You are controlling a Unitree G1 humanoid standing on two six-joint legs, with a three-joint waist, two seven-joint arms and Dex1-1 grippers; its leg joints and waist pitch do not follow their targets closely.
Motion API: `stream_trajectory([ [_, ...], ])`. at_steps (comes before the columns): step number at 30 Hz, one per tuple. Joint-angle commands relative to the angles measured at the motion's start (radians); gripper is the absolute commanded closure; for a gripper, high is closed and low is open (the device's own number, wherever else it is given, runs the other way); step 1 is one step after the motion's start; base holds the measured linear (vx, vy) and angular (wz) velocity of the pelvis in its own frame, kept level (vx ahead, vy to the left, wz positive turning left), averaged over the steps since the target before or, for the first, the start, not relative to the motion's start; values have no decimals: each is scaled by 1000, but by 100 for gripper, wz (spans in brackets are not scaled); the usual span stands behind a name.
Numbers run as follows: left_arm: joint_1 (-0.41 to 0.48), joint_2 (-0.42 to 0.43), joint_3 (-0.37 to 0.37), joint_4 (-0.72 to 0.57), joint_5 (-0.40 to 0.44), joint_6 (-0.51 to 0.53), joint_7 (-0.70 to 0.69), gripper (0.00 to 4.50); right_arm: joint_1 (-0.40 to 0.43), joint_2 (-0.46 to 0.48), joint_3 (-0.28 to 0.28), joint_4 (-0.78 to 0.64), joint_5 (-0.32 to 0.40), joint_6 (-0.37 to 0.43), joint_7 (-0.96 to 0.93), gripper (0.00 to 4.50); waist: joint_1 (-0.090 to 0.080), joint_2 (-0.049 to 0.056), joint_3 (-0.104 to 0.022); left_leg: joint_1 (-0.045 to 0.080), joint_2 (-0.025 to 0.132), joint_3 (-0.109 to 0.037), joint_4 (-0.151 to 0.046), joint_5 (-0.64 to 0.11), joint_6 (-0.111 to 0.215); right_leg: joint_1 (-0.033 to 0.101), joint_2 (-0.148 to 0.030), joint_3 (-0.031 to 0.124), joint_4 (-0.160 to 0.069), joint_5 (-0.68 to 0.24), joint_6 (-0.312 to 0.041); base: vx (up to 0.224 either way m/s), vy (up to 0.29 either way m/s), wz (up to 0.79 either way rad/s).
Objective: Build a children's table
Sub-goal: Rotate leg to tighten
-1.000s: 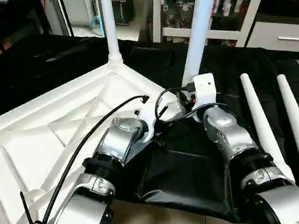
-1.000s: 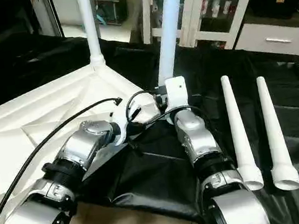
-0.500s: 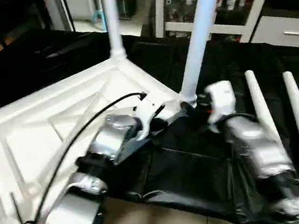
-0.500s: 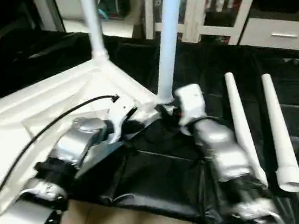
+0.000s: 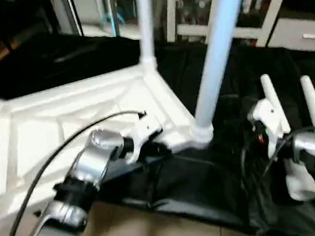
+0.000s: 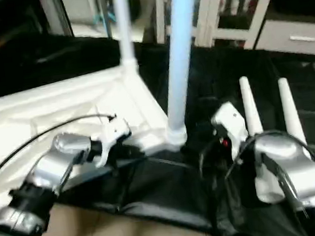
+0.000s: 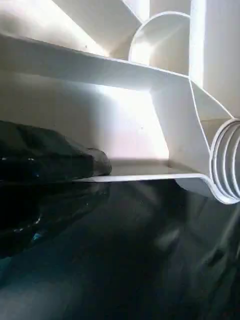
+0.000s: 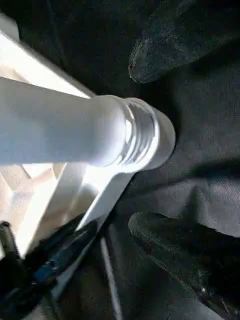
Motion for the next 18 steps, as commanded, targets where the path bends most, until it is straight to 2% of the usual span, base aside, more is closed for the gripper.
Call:
stream_trajectory([
  [1,-2,-4,-15,-43,-32,-18,-47,450,-23,-3,27,24,-14,-22,23,3,-2,-7,-67,16,68,-31,-77,-218,40,45,-80,61,-86,-274,-189,0,0,0],
  [4,2,2,-15,-47,-34,-18,-55,450,-44,10,45,49,-19,-36,44,3,-1,-6,-70,16,68,-29,-74,-196,44,46,-79,62,-78,-219,-207,0,0,0],
  [6,9,10,-16,-56,-30,-16,-65,450,-87,35,71,98,-30,-49,78,3,-6,-14,-73,8,66,-31,-73,-174,51,52,-80,60,-69,-191,-218,0,0,0],
  [8,11,14,-17,-61,-28,-13,-67,450,-112,45,83,134,-41,-62,90,3,-7,-11,-72,10,66,-30,-72,-171,52,51,-81,61,-71,-198,-220,0,0,0],
  [11,14,16,-17,-73,-30,-6,-67,450,-148,57,89,185,-36,-81,113,3,-4,-17,-72,11,66,-28,-71,-162,56,51,-81,62,-70,-192,-222,0,0,0],
  [13,15,17,-16,-76,-30,-3,-68,450,-156,57,90,197,-34,-87,122,3,-2,-15,-73,12,67,-28,-70,-153,59,51,-81,61,-67,-182,-223,0,0,0],
  [14,19,20,-16,-83,-31,2,-69,450,-170,56,89,216,-26,-93,142,3,-2,-18,-74,11,66,-27,-69,-147,62,52,-81,62,-65,-170,-226,0,0,0],
  [17,26,26,-16,-94,-35,7,-70,450,-180,57,80,237,-19,-99,177,3,-1,-18,-74,10,66,-26,-67,-133,74,53,-81,62,-64,-164,-228,0,0,0],
  [18,27,26,-16,-96,-35,8,-70,450,-183,58,79,244,-19,-103,184,29,-1,-18,-74,10,66,-26,-67,-131,75,52,-80,62,-65,-165,-227,0,0,0],
])
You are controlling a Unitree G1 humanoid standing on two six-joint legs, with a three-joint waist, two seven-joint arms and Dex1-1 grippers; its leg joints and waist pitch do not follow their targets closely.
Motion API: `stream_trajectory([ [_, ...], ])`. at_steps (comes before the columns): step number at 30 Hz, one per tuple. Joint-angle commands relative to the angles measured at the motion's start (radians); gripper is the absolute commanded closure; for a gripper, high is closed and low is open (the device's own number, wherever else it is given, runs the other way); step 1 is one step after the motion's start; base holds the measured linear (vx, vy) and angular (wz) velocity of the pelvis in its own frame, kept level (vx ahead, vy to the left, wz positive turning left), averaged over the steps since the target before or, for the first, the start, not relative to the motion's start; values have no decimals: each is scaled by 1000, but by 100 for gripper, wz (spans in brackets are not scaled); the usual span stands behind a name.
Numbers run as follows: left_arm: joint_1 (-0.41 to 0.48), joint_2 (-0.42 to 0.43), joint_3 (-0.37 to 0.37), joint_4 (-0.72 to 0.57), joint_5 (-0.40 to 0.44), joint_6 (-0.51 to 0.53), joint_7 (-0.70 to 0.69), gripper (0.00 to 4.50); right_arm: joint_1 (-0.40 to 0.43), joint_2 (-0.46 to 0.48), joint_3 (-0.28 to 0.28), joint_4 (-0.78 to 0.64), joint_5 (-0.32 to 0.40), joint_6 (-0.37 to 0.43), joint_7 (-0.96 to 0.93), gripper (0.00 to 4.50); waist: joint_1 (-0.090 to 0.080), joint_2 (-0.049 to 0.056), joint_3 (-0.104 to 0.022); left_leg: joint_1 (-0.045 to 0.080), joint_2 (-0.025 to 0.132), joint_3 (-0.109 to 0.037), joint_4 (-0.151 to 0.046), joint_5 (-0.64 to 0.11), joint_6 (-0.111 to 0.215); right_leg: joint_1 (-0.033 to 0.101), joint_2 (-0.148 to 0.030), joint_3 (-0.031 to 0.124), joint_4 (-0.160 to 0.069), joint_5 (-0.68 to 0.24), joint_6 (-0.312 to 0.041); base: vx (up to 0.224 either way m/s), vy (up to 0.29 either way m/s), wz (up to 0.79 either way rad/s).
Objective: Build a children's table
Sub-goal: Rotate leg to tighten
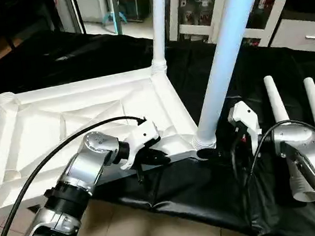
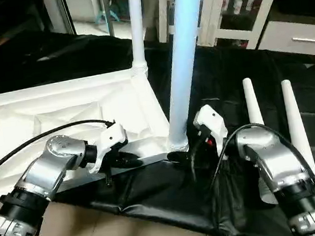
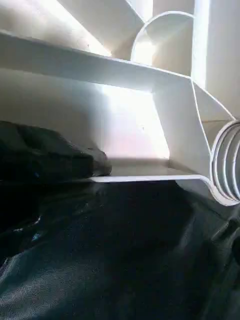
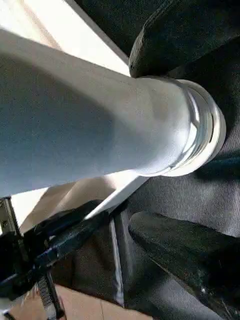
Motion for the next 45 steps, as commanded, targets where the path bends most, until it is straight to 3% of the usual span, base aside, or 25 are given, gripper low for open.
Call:
stream_trajectory([
  [1,1,-6,-9,-38,-31,1,-25,450,-13,-4,-9,16,13,-18,33,29,0,-15,-75,13,66,-27,-69,-131,74,53,-81,61,-64,-165,-229,0,0,0],
  [18,2,4,-10,-43,-28,7,-40,450,4,-2,-13,54,26,-45,104,172,5,-8,-77,14,65,-27,-68,-139,69,54,-78,59,-63,-152,-240,0,0,0],
  [34,2,-1,-11,-39,-29,11,-34,450,36,31,-24,80,6,-42,51,187,8,-5,-77,16,66,-29,-69,-154,60,54,-78,58,-64,-156,-240,0,0,0],
  [39,-29,-49,16,7,-8,27,75,450,17,96,-43,149,-51,-30,-133,189,0,-5,-71,20,63,-30,-74,-209,30,50,-78,57,-78,-255,-218,0,0,0],
  [40,-56,-87,32,46,3,45,147,450,10,139,-52,192,-79,-3,-248,189,-5,-7,-68,22,61,-30,-76,-233,15,47,-78,57,-87,-316,-199,0,0,0],
  [45,-110,-167,67,113,14,87,287,450,-3,238,-103,261,-91,38,-472,192,-14,-6,-63,33,59,-38,-82,-320,-23,41,-82,52,-107,-470,-138,0,0,0],
])
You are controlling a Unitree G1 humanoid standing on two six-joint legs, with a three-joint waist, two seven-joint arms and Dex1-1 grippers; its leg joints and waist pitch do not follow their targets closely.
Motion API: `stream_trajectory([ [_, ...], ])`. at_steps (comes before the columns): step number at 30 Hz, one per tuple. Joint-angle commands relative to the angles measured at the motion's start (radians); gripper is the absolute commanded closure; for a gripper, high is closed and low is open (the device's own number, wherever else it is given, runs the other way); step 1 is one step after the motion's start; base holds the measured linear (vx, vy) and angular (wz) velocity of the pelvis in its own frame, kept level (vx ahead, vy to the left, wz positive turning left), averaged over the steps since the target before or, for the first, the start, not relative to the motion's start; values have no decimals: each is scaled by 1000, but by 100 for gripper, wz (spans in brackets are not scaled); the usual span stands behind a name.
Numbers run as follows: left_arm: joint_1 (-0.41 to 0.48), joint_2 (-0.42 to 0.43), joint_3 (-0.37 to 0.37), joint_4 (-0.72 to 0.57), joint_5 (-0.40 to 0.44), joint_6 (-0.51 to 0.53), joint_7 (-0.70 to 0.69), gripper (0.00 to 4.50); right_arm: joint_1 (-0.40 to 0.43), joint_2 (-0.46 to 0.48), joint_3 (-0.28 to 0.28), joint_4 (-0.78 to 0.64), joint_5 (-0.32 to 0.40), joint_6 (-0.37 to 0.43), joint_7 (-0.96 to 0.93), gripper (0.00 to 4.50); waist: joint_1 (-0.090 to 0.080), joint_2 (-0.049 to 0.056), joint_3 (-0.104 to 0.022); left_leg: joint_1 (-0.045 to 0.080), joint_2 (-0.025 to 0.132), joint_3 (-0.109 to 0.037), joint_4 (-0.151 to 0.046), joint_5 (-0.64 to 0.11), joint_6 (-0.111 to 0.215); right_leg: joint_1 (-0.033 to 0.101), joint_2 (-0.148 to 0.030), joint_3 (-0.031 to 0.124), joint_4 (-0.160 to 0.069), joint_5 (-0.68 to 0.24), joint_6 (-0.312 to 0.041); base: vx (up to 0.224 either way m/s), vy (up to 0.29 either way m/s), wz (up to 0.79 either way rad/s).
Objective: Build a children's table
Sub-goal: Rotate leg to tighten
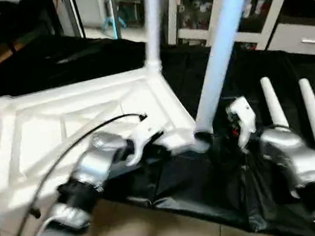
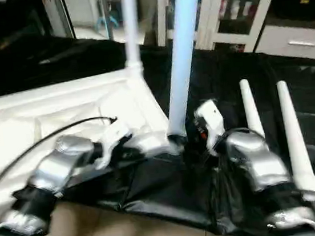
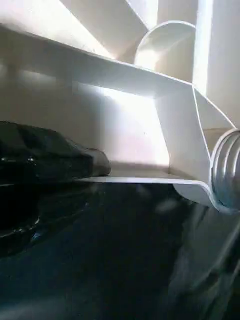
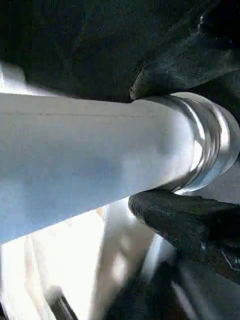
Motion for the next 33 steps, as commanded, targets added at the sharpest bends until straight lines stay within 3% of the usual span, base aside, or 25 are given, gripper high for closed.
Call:
stream_trajectory([
  [1,-54,-53,44,1,-19,5,76,450,30,31,19,88,-70,64,-135,192,-6,-3,-60,22,60,-39,-83,-335,-23,26,-83,53,-110,-483,-131,0,0,0],
  [2,-91,-104,53,44,-5,3,170,450,16,94,7,123,-104,57,-286,193,-10,1,-58,26,59,-39,-85,-352,-34,20,-79,52,-114,-492,-125,0,0,0],
  [6,-130,-157,54,103,21,-27,264,450,-19,189,-17,173,-114,38,-443,193,-15,10,-61,30,57,-45,-89,-381,-50,20,-81,49,-117,-496,-112,0,0,0],
  [7,-137,-169,55,116,26,-36,279,450,-33,215,-25,190,-111,31,-479,198,-18,5,-63,26,57,-46,-92,-383,-49,27,-79,48,-116,-472,-111,0,0,0],
  [8,-150,-189,55,139,29,-52,308,450,-61,254,-32,223,-116,13,-545,201,-19,8,-66,24,59,-44,-94,-362,-44,24,-79,52,-111,-409,-123,0,0,0],
  [11,-153,-198,53,140,28,-60,316,450,-93,292,-47,250,-102,-10,-570,203,-23,8,-68,18,59,-42,-96,-337,-38,30,-79,54,-101,-329,-147,0,0,0],
  [15,-152,-193,54,144,28,-68,304,450,-102,307,-57,239,-85,-45,-530,203,-20,8,-69,17,58,-37,-94,-321,-20,33,-81,57,-99,-300,-160,0,0,0],
  [19,-142,-170,53,145,25,-84,279,450,-84,297,-53,169,-81,-101,-481,203,-18,4,-68,16,59,-34,-95,-287,-3,35,-80,59,-99,-301,-160,0,0,0],
  [20,-141,-166,55,147,24,-88,277,450,-80,292,-56,153,-73,-110,-470,147,-17,5,-69,17,60,-34,-95,-285,-3,35,-81,59,-99,-299,-163,0,0,0],
  [25,-131,-144,57,144,22,-94,257,450,-51,260,-61,49,-40,-112,-400,126,-17,5,-69,9,61,-36,-98,-260,12,42,-79,59,-96,-281,-162,0,0,0],
  [26,-129,-140,57,143,22,-95,253,450,-44,250,-61,21,-32,-108,-382,96,-17,5,-71,10,62,-35,-96,-252,14,41,-79,59,-95,-269,-165,0,0,0],
  [29,-127,-131,58,144,23,-99,244,450,-26,225,-60,-34,-22,-98,-346,77,-18,5,-74,4,62,-34,-93,-206,27,44,-80,59,-87,-212,-181,0,0,0],
  [31,-121,-118,59,138,23,-100,230,450,7,180,-48,-108,-6,-66,-279,64,-12,4,-77,2,62,-32,-88,-163,47,48,-76,59,-80,-151,-186,0,0,0],
  [33,-110,-101,54,122,21,-97,202,450,43,112,-36,-167,-14,-47,-223,46,-9,4,-82,-2,62,-30,-80,-96,81,48,-76,58,-66,-49,-214,0,0,0],
])
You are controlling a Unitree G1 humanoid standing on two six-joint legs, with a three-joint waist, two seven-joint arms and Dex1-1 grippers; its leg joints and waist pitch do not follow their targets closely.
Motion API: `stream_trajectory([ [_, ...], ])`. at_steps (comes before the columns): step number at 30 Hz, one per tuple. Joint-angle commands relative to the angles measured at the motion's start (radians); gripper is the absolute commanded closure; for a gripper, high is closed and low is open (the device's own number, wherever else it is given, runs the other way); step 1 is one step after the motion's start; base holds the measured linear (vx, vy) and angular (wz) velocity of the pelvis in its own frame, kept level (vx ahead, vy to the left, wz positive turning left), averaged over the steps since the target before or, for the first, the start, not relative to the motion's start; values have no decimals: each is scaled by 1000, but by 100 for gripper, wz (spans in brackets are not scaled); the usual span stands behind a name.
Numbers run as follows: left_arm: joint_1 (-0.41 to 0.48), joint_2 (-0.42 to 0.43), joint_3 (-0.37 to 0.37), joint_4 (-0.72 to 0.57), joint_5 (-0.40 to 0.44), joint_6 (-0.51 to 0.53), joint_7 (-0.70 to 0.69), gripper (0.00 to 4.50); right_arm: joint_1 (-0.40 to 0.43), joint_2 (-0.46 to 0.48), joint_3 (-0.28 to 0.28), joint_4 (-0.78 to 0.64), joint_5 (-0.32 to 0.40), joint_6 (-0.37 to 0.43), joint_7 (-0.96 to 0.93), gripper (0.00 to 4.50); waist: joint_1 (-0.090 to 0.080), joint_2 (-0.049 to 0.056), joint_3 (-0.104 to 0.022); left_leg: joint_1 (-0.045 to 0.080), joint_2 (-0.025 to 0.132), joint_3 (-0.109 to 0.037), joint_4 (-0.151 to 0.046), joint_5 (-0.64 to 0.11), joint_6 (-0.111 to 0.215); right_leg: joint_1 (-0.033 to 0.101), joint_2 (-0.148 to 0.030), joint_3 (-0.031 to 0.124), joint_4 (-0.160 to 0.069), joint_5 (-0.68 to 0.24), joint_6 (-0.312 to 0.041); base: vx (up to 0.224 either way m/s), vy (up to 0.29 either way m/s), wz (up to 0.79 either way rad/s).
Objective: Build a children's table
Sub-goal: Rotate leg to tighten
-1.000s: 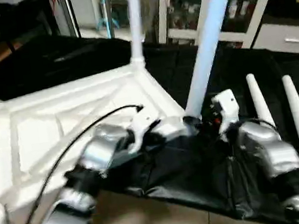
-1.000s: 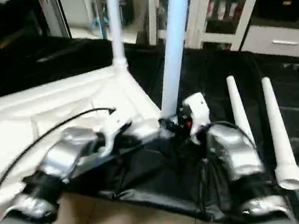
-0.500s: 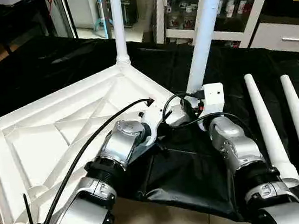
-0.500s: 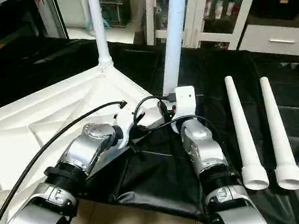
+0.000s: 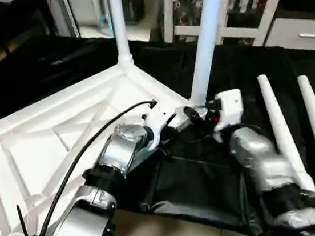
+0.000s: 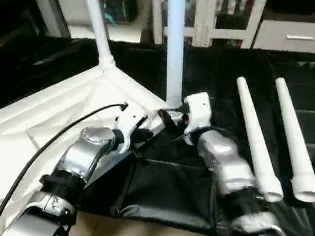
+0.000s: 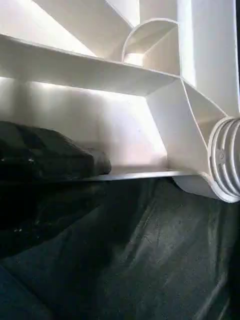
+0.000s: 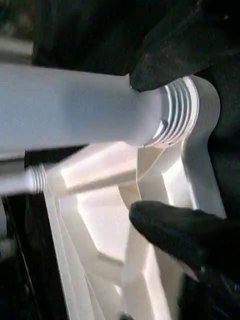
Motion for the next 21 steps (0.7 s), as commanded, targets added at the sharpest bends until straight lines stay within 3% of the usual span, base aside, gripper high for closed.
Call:
stream_trajectory([
  [1,-2,14,5,-48,-19,-45,-42,450,25,-53,3,-50,0,28,52,39,6,-9,-76,11,63,-29,-64,-87,93,55,-77,59,-51,-36,-228,0,0,0],
  [5,18,37,-8,-76,-27,-45,-91,450,45,-129,-13,-73,-7,33,112,7,10,-11,-74,10,62,-26,-61,-111,100,55,-79,59,-56,-78,-236,0,0,0],
  [7,56,75,-37,-124,-36,-49,-177,450,77,-249,-15,-131,27,77,258,2,14,-13,-74,10,64,-27,-60,-124,101,58,-79,59,-58,-105,-228,0,0,0],
  [10,83,100,-58,-161,-42,-52,-243,450,100,-318,-5,-164,48,93,350,2,17,-12,-70,9,64,-26,-60,-127,112,54,-78,60,-61,-112,-227,0,0,0],
  [12,106,124,-76,-195,-53,-63,-308,450,107,-344,-13,-176,81,100,401,2,19,-14,-67,11,66,-28,-63,-172,99,52,-82,59,-69,-202,-211,0,0,0],
  [14,134,160,-100,-245,-67,-68,-383,450,114,-368,-10,-184,103,111,453,2,20,-11,-68,16,69,-29,-65,-185,82,49,-81,58,-72,-235,-206,0,0,0],
  [21,171,218,-120,-323,-83,-39,-479,450,125,-401,53,-209,108,122,580,2,23,-9,-69,16,70,-28,-65,-172,75,47,-79,59,-61,-171,-225,0,0,0],
])
